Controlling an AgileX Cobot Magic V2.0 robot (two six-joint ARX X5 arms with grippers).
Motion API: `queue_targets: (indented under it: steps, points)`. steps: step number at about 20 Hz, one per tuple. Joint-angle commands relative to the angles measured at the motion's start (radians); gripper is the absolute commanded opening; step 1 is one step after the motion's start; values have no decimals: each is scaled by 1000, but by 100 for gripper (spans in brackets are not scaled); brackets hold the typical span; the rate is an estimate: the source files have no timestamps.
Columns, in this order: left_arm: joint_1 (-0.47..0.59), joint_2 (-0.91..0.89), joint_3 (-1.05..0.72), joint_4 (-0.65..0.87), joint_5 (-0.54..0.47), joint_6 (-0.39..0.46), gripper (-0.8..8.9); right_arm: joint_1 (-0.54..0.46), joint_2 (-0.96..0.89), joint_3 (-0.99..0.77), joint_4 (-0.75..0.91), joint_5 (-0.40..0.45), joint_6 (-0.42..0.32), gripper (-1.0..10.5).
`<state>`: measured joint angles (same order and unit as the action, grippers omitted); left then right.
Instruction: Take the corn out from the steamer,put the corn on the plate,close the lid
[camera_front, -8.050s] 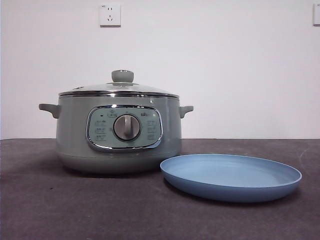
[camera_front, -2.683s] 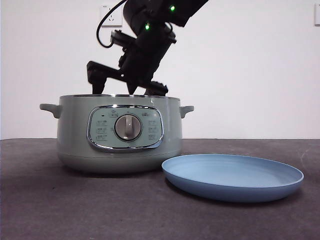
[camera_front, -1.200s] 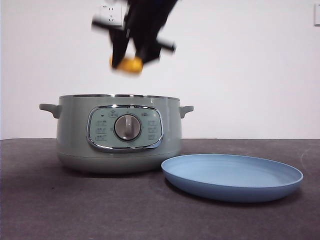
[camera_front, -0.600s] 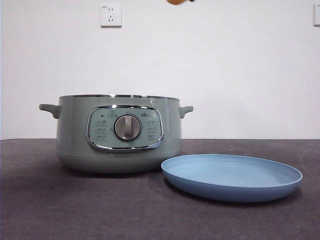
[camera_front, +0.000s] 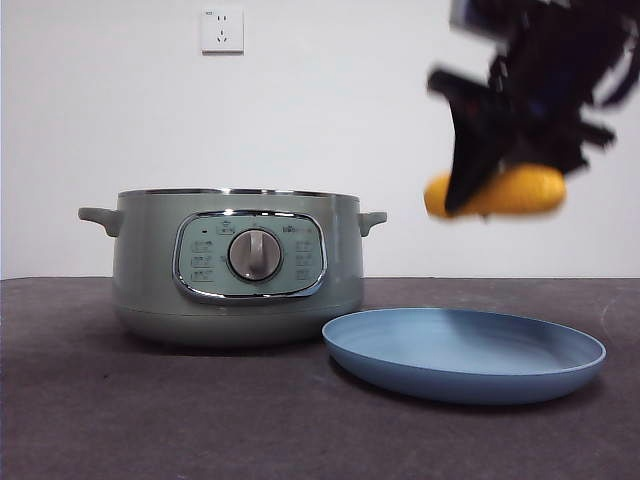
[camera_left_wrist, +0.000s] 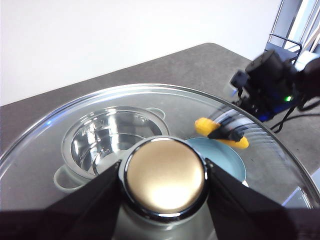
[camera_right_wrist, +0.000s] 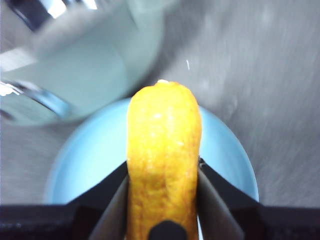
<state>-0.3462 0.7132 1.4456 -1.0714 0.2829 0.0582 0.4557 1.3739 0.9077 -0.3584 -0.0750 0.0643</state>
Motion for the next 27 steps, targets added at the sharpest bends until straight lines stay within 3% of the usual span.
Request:
queue_targets:
  steps: [1,10,23,25,27]
  points:
    - [-2,-9,15,38,7,-5,-9,-10,31,-56,94,-5,27,-13]
    - [-1,-9,15,38,6,-5,-9,-8,260,-80,258,-57,89,-12]
    - [-1,8,15,61,-20,-6,-9,-8,312,-89,256,-57,85,-12]
    - [-1,31,15,62,-19,-6,-9,-8,313,-89,245,-56,85,13]
    - [-1,59,15,68,-19,-5,-9,-8,313,-89,244,-57,86,169]
